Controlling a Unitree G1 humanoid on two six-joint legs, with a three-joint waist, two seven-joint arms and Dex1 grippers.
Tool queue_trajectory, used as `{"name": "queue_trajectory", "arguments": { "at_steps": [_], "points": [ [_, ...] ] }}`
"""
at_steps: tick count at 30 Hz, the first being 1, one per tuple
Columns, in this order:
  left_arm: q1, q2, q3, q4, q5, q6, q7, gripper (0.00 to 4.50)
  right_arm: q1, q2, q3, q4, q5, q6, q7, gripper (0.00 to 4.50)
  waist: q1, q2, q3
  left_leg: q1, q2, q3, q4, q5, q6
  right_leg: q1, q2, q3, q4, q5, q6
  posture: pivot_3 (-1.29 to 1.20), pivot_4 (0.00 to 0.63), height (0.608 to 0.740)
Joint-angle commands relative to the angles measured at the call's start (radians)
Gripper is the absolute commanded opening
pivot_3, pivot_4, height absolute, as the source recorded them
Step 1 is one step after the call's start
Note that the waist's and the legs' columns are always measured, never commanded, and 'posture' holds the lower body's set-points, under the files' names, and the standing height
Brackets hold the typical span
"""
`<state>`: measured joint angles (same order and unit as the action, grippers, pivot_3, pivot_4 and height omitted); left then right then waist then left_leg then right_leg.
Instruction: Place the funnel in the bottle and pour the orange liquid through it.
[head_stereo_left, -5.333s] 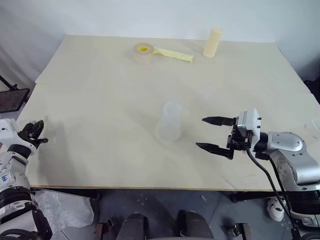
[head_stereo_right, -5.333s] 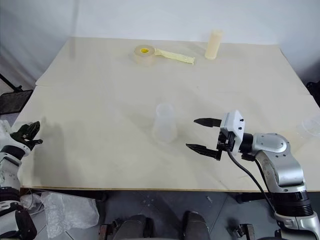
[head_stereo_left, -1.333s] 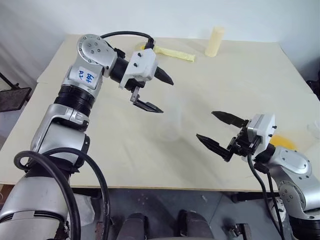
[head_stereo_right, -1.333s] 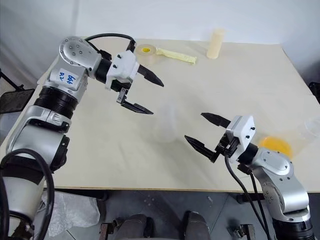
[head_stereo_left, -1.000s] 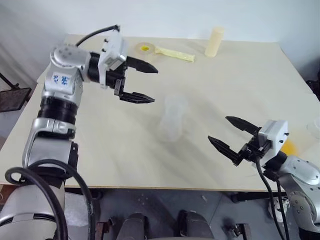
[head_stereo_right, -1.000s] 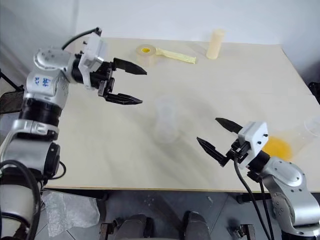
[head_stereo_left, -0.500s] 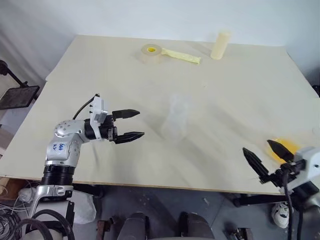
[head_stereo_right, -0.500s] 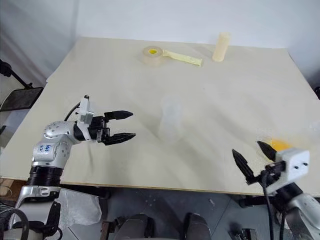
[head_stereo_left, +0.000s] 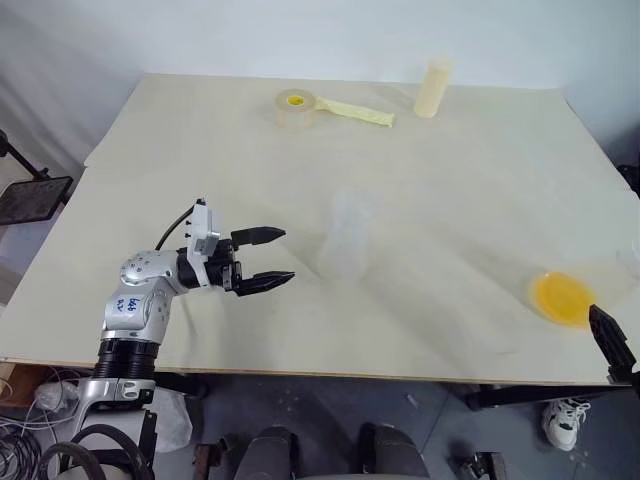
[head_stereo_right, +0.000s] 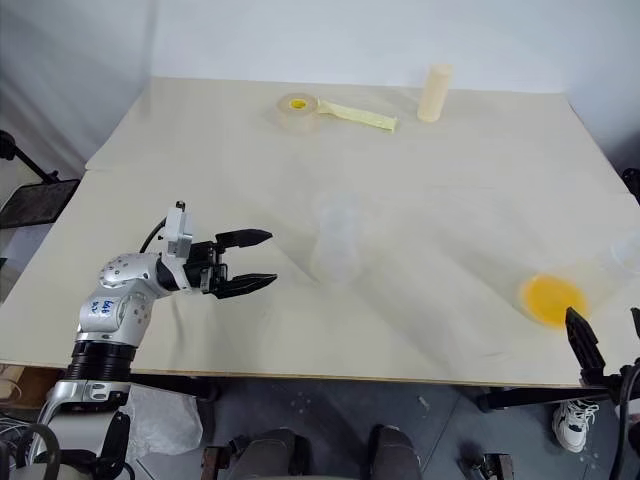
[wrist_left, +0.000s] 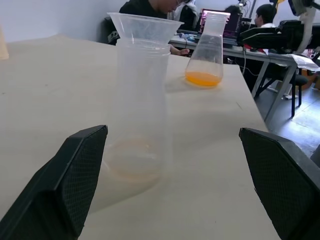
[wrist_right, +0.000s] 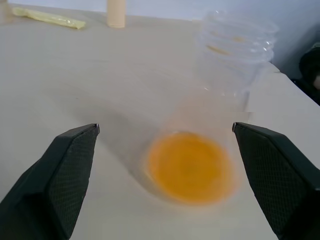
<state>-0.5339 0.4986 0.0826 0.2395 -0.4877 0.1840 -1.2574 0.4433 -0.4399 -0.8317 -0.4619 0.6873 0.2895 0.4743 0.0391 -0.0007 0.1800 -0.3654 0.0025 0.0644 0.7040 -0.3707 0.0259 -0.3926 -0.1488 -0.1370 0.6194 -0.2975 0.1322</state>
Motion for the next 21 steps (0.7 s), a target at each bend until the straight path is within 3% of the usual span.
{"name": "queue_trajectory", "arguments": {
  "at_steps": [1, 7, 21],
  "points": [
    [0.023, -0.007, 0.014, -0.068, -0.03, -0.004, 0.008, 4.48, -0.062, -0.053, -0.014, 0.062, -0.026, -0.013, -0.029, 4.5, -0.004, 0.001, 0.0, 0.0, 0.0, 0.0, 0.0, 0.0, 0.0, 0.0, 0.0, 0.001, 0.0, 0.0, 0.0, 0.0, 0.15, 0.74],
    [0.087, -0.014, 0.02, -0.156, -0.047, 0.021, 0.048, 4.48, -0.175, -0.12, 0.009, 0.17, -0.087, -0.015, -0.043, 4.5, -0.012, 0.002, -0.001, 0.001, 0.0, 0.0, -0.002, 0.0, 0.0, 0.0, 0.0, 0.001, 0.0, 0.0, 0.0, 0.0, 0.15, 0.74],
    [0.127, -0.021, 0.017, -0.234, -0.067, 0.045, 0.109, 4.48, -0.342, -0.152, 0.078, 0.233, -0.148, -0.004, -0.086, 4.5, -0.013, 0.004, -0.002, 0.001, 0.0, 0.0, -0.002, 0.0, 0.001, 0.0, 0.0, 0.002, -0.001, 0.0, 0.0, 0.0, 0.15, 0.74]
  ]
}}
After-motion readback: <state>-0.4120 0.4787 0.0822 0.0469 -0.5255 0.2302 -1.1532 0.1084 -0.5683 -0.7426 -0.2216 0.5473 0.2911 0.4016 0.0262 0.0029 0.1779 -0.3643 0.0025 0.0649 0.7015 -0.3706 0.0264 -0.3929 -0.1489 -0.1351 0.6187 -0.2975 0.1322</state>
